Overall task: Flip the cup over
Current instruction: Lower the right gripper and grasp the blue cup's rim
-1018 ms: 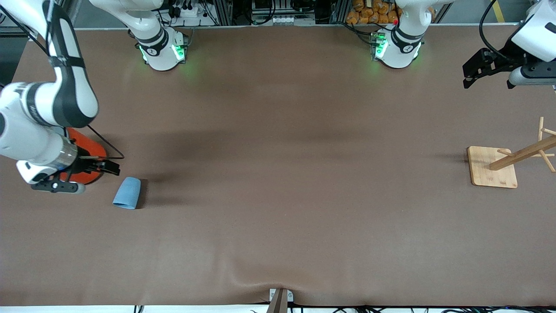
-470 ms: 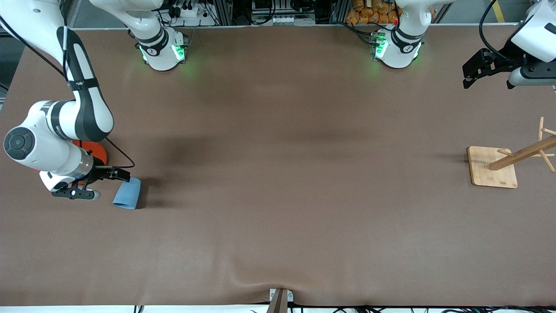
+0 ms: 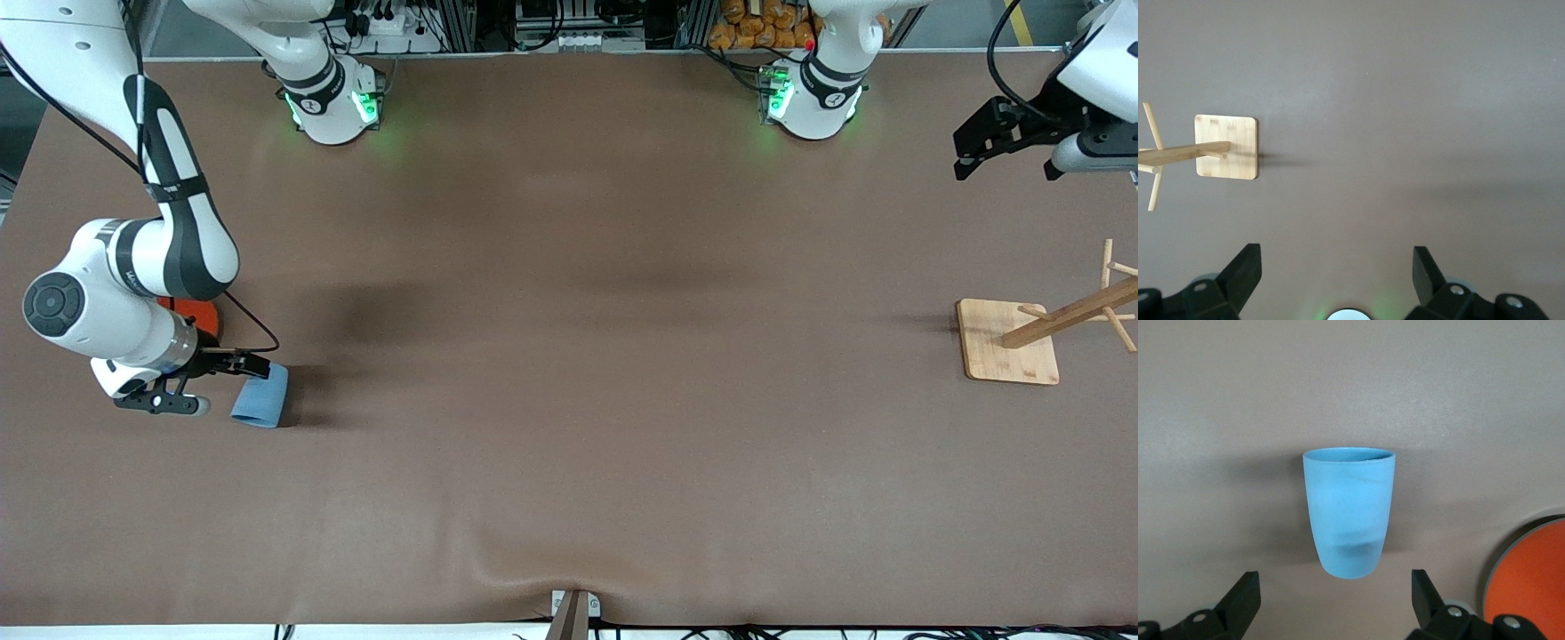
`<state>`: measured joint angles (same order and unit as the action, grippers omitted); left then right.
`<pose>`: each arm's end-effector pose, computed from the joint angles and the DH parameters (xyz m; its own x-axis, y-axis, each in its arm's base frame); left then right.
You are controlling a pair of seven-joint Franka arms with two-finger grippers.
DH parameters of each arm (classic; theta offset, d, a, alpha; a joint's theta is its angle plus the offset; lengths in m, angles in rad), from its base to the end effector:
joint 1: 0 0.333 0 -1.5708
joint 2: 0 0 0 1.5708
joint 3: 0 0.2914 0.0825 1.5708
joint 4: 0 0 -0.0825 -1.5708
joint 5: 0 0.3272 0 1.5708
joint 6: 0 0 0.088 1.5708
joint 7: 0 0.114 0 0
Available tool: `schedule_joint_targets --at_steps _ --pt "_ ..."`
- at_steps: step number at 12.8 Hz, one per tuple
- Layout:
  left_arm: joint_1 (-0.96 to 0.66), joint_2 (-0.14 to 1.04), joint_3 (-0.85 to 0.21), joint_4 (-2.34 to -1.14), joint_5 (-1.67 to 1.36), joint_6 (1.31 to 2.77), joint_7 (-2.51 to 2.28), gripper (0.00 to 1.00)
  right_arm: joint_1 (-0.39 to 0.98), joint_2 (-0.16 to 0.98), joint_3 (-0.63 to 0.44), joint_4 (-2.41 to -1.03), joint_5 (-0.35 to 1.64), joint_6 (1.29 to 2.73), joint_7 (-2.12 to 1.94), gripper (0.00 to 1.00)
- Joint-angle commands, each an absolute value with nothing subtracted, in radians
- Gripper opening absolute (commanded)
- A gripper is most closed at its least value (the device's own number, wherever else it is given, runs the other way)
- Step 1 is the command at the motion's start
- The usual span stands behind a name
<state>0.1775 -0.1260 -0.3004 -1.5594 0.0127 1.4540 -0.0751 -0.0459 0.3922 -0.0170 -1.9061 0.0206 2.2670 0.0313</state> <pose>0.4456 -0.0641 0.6442 0.9988 -0.0447 0.0188 -0.0437 -0.9979 -0.0485 0.5702 -0.0348 0.2981 0.9939 -0.1061 -0.0315 -0.1064 -0.9943 -0.0079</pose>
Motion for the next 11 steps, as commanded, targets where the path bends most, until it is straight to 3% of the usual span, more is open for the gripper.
schedule_joint_targets --at_steps 1,8,11 --pt "0.187 -0.135 -0.311 -1.549 -0.003 1.443 -0.08 1.0 -0.063 0.408 -0.008 -1.902 0.017 2.298 0.031 1.0" --pt "0.173 -0.123 -0.316 -1.551 -0.005 1.448 -0.081 1.0 -0.071 0.485 -0.006 -1.861 0.018 2.355 -0.041 1.0" --pt "0.173 -0.124 -0.318 -1.555 -0.02 1.448 -0.08 1.0 -0.06 0.547 -0.006 -1.859 0.018 2.455 -0.041 1.0"
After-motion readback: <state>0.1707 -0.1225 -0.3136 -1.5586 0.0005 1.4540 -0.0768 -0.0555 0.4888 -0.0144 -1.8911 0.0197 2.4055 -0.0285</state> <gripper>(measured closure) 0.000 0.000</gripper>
